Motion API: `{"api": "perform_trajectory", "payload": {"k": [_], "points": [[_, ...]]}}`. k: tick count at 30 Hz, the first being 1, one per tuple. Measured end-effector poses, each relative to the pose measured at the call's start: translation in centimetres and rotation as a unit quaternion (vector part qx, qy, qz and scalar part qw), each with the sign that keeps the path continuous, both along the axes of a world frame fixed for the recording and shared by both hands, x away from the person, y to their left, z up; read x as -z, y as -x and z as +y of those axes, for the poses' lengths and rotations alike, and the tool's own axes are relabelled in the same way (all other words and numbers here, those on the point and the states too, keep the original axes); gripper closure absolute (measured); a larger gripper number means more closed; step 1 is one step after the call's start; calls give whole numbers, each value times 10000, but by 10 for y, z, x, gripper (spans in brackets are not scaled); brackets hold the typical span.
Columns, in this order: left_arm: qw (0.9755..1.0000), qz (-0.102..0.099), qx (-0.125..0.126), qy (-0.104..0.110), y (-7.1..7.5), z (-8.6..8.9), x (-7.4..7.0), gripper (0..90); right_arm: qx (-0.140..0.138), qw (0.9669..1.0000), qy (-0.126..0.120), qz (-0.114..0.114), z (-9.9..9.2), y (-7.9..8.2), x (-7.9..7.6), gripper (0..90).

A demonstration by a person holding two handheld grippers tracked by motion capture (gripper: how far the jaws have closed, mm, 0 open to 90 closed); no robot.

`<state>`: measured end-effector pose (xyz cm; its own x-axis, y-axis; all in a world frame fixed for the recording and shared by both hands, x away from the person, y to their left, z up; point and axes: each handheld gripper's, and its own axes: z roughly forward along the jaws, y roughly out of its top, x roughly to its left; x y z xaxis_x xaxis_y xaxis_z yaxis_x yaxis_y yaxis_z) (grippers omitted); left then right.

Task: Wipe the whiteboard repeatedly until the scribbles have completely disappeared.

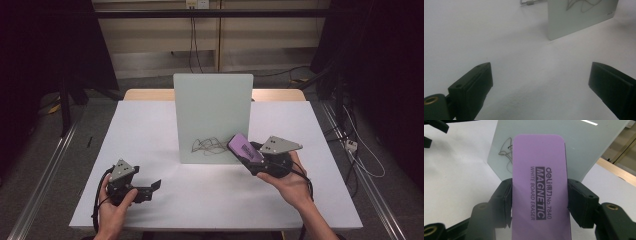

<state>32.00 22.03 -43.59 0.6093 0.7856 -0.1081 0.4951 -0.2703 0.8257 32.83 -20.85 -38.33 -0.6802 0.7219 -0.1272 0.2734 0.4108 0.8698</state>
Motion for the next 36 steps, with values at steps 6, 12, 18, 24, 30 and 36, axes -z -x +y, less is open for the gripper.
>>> {"api": "perform_trajectory", "payload": {"k": [6,12,18,24,30,36], "points": [[10000,-73,27,-30,0,-2,-2,55,48,9995,148,-271,6,4,0,413],[9999,-46,77,-96,1,-5,-1,55,218,9950,521,-821,13,7,1,413],[10000,-26,28,-91,0,-3,-1,55,294,9844,1067,-1366,29,5,-1,413],[9999,-15,54,-86,0,-3,-1,55,130,9778,1431,-1523,40,-5,-6,413],[9999,24,99,-89,-1,-3,0,55,181,9755,1421,-1670,49,-13,-1,413],[9997,105,148,-176,-2,-4,2,55,116,9661,1723,-1919,56,-13,6,413]]}}
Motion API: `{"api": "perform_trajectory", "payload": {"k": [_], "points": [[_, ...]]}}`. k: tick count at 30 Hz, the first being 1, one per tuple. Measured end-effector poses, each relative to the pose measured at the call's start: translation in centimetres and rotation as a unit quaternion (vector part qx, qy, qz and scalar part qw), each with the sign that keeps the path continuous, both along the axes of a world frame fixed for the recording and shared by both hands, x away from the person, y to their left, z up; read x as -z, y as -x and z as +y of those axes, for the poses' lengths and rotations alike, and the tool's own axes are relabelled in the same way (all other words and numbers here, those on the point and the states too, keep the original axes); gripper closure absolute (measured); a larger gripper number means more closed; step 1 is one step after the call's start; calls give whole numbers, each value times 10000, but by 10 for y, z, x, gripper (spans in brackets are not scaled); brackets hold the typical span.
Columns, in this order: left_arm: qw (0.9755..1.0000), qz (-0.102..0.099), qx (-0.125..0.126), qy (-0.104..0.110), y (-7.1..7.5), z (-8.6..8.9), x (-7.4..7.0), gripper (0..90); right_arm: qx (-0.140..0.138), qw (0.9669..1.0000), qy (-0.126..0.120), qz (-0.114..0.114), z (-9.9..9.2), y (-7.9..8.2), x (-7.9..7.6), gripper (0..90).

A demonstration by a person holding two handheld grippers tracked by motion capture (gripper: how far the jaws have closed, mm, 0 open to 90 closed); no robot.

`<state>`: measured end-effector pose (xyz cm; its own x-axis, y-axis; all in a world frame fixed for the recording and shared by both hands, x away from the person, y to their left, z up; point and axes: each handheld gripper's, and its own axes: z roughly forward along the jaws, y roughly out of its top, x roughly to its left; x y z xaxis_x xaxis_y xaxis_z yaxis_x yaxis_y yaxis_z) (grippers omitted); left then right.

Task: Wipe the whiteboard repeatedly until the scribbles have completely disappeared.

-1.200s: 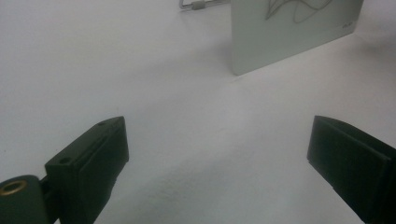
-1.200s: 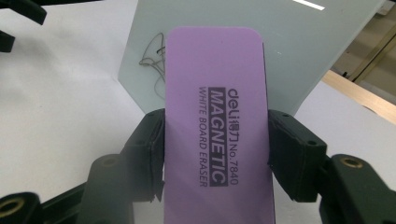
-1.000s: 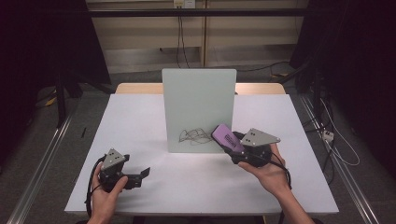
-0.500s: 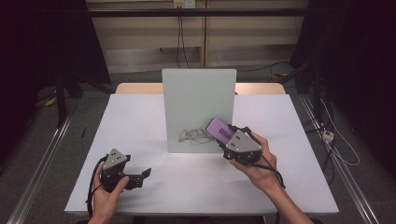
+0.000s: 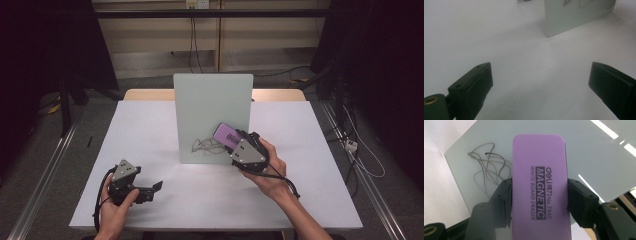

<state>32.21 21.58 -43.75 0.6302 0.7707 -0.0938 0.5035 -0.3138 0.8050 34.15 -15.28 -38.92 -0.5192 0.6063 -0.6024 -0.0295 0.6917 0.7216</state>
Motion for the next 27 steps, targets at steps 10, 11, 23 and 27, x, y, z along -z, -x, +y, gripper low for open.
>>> {"api": "perform_trajectory", "payload": {"k": [10,11,23,27], "points": [[10000,80,-2,-13,-1,1,2,55,-45,9999,135,-97,7,-10,-1,413],[10000,95,-17,-11,-1,1,2,55,-49,9998,161,-98,7,-10,1,413],[9999,161,1,-40,-1,1,3,55,14,9985,439,-327,10,-9,8,414],[9998,171,15,-33,0,1,3,55,45,9976,558,-416,12,-8,10,414]]}}
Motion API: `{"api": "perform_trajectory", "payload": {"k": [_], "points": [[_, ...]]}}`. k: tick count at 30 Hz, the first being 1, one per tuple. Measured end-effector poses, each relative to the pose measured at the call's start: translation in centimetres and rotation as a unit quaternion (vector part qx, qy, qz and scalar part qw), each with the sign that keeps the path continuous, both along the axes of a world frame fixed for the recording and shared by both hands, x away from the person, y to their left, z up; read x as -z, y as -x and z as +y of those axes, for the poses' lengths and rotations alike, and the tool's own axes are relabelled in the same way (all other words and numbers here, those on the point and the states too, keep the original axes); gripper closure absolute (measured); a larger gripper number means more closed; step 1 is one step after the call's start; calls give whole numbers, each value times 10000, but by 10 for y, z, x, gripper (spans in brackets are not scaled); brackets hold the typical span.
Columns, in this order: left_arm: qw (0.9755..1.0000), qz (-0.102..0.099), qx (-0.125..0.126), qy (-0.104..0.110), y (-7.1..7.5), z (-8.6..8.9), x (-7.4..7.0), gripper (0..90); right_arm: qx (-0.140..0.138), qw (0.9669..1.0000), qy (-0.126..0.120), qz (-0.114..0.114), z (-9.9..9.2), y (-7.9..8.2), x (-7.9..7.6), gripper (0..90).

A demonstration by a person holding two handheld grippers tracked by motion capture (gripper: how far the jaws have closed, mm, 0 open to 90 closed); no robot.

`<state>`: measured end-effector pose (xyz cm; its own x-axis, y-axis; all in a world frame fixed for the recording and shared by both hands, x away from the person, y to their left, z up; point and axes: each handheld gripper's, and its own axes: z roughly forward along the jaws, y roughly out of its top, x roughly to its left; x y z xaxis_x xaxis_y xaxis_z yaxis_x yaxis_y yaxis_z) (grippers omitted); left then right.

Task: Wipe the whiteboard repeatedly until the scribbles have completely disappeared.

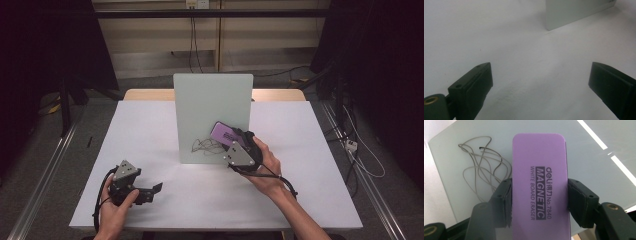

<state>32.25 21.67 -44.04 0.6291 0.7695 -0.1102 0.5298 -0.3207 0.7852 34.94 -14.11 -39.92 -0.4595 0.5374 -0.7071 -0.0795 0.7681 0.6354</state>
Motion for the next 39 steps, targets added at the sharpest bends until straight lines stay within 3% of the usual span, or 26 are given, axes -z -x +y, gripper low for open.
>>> {"api": "perform_trajectory", "payload": {"k": [14,18,39], "points": [[10000,4,12,10,0,-1,0,55,-30,9999,109,-1,4,4,11,415],[10000,20,47,-12,0,0,0,55,-65,9999,8,154,3,4,12,415],[10000,34,54,-24,0,-1,0,55,-252,9982,141,523,18,10,32,415]]}}
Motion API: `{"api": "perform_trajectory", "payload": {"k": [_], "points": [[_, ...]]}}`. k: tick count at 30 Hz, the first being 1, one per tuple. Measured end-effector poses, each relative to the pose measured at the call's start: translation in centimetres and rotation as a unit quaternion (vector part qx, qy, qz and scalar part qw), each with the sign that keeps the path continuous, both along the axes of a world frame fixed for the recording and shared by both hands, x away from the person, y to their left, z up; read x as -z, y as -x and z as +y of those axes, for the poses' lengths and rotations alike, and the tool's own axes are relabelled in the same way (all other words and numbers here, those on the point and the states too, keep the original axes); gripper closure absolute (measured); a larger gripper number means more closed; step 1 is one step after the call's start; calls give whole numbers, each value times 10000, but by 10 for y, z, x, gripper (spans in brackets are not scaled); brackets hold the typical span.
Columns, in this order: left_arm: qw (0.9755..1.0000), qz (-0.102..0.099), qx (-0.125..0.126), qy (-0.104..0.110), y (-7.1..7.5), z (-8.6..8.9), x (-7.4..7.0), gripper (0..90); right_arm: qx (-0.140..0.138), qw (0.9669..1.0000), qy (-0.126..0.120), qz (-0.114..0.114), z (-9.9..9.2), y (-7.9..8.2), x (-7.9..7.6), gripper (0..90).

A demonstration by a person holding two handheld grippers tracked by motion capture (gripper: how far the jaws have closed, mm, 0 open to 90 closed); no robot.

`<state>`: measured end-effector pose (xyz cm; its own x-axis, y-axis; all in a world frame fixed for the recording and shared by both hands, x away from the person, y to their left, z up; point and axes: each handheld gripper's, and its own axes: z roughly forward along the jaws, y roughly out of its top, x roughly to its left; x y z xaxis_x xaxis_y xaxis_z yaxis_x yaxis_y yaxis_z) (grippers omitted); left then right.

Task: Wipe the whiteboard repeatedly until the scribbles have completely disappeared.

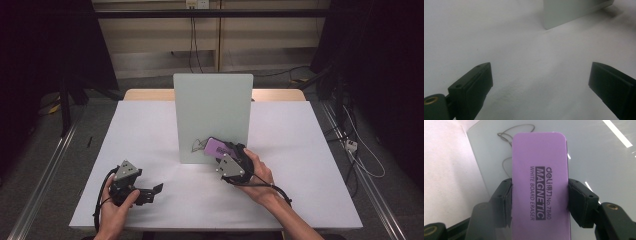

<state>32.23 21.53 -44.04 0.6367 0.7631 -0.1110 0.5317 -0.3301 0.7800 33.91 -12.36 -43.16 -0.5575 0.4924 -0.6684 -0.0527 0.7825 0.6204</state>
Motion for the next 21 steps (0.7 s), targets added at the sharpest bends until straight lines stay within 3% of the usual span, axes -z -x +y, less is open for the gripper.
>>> {"api": "perform_trajectory", "payload": {"k": [7,16,21], "points": [[10000,-7,-1,11,0,1,0,55,18,9999,-163,-16,-5,-3,-7,416],[10000,7,36,-27,0,0,0,55,421,9954,-813,-287,-35,-12,-36,416],[10000,8,42,-40,-1,0,0,55,435,9955,-747,-375,-33,-11,-32,416]]}}
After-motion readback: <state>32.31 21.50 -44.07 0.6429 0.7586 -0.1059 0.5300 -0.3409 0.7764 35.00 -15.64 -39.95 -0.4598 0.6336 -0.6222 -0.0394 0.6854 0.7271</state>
